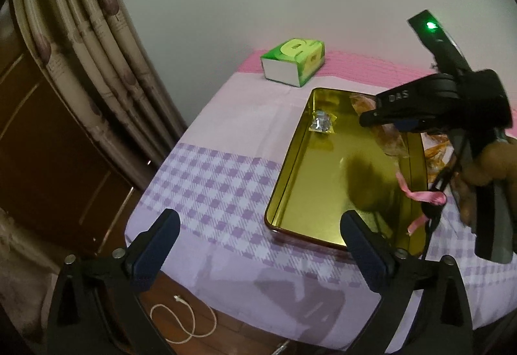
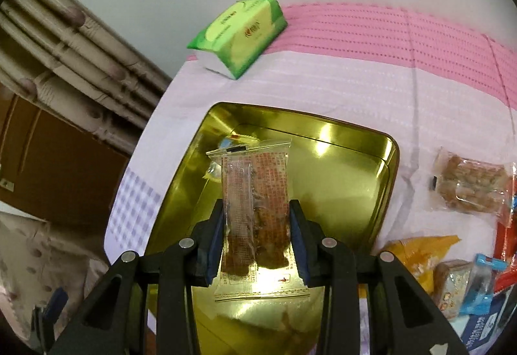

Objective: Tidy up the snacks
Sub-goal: 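Lower the brown cake bag into the gold tin and open the right gripper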

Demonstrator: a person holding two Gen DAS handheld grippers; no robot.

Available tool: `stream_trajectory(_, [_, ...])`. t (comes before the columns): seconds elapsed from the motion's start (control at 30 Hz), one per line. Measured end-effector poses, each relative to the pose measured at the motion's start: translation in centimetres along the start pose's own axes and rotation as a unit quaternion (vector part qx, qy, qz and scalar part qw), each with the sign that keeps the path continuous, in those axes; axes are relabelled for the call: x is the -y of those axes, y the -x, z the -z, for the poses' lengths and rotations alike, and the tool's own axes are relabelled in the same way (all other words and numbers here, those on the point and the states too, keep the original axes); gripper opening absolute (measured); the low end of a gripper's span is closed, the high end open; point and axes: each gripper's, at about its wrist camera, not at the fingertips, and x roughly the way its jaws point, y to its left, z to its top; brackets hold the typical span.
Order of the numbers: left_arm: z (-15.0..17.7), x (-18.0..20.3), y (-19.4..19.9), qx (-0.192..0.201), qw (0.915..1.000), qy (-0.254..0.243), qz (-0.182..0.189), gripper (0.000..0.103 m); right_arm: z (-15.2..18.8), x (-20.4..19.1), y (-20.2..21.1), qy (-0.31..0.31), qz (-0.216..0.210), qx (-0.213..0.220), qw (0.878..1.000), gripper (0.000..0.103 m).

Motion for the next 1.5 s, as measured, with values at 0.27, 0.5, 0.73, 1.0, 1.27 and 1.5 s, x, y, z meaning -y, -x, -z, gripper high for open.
stream_trajectory(0.27, [-0.1,-0.3,-0.4,-0.013,0.9998,0.006,0.017,0.099,-0.5,0.4,-1.8,-0.013,0.012,-0.007,1.000,0.035])
stream_trajectory(0.5, [-0.1,-0.3,-1.1,-0.027,0.9991,0.008,0.033,0.099,-0.7,0.0,-2.1,-0.022,0.014,-0.005,1.000,0.035])
stream_trajectory(0.73, [-0.2,-0.3,-1.3,-0.031,0.9988,0.008,0.037,0.099,-0.9,-0.2,-2.5,-0.034,0.016,-0.002,0.999,0.035])
stream_trajectory(1.0, [-0.3,-0.4,-1.7,-0.039,0.9985,0.009,0.038,0.099,-1.0,-0.2,-2.2,-0.041,0.009,0.010,0.999,0.037])
stream_trajectory(1.27, [-0.2,-0.2,-1.8,-0.040,0.9985,0.004,0.038,0.099,-0.9,-0.4,0.1,-0.031,-0.013,0.035,0.999,0.037])
stream_trajectory(1.5, [-0.1,0.1,-1.5,-0.036,0.9986,-0.008,0.038,0.099,2.2,1.6,8.2,0.022,-0.047,0.114,0.992,0.046])
